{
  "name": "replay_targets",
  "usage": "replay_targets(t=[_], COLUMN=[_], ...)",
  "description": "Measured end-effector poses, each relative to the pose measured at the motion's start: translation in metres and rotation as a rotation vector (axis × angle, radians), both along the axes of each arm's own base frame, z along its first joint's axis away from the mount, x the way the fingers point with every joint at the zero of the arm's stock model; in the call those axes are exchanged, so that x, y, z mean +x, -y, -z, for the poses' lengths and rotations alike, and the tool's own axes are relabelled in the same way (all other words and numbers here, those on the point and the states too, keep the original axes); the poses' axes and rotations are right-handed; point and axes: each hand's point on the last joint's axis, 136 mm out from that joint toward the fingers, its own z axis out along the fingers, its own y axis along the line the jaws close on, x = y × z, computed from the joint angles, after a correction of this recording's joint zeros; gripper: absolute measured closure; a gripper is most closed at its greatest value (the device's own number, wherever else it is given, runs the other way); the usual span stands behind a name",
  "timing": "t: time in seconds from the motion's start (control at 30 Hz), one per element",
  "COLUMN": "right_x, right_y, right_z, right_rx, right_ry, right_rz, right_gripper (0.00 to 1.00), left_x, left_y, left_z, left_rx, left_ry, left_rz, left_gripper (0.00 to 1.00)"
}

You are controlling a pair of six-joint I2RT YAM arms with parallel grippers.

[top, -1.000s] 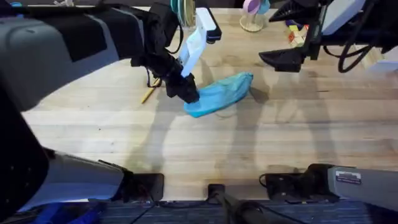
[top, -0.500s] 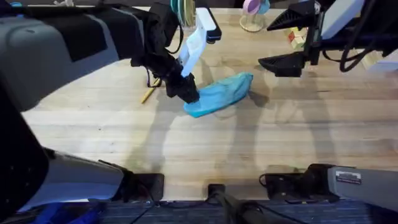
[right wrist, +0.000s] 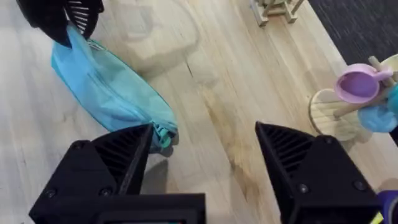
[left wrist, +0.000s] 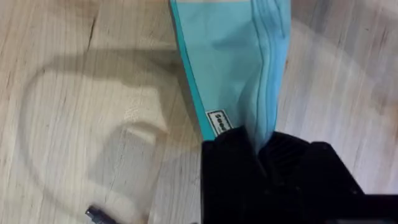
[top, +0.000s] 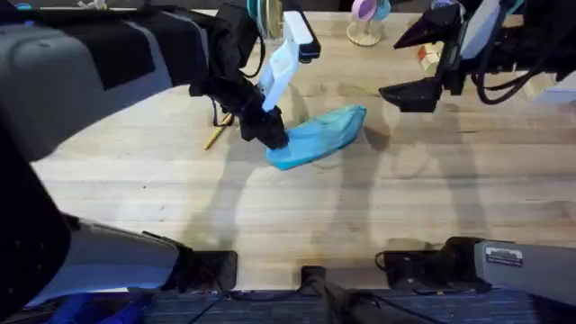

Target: Unzip the bag, pick up the pens from the table one at a time and place them inside, then zip the bag closed.

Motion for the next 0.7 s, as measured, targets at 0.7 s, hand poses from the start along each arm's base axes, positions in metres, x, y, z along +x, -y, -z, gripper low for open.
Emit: replay_targets(t=[0.7], right_x=[0.056], right_y=[0.016], right_z=[-0.024], right_rx=[0.184], right_ry=[-0.195], right_rz=[0.149], right_gripper=[0.011], left_x=[0.000], left_y=[0.000], left_z=[0.000], left_rx=[0.000], left_ry=[0.000], left_rz=[0.000], left_gripper=[0.957])
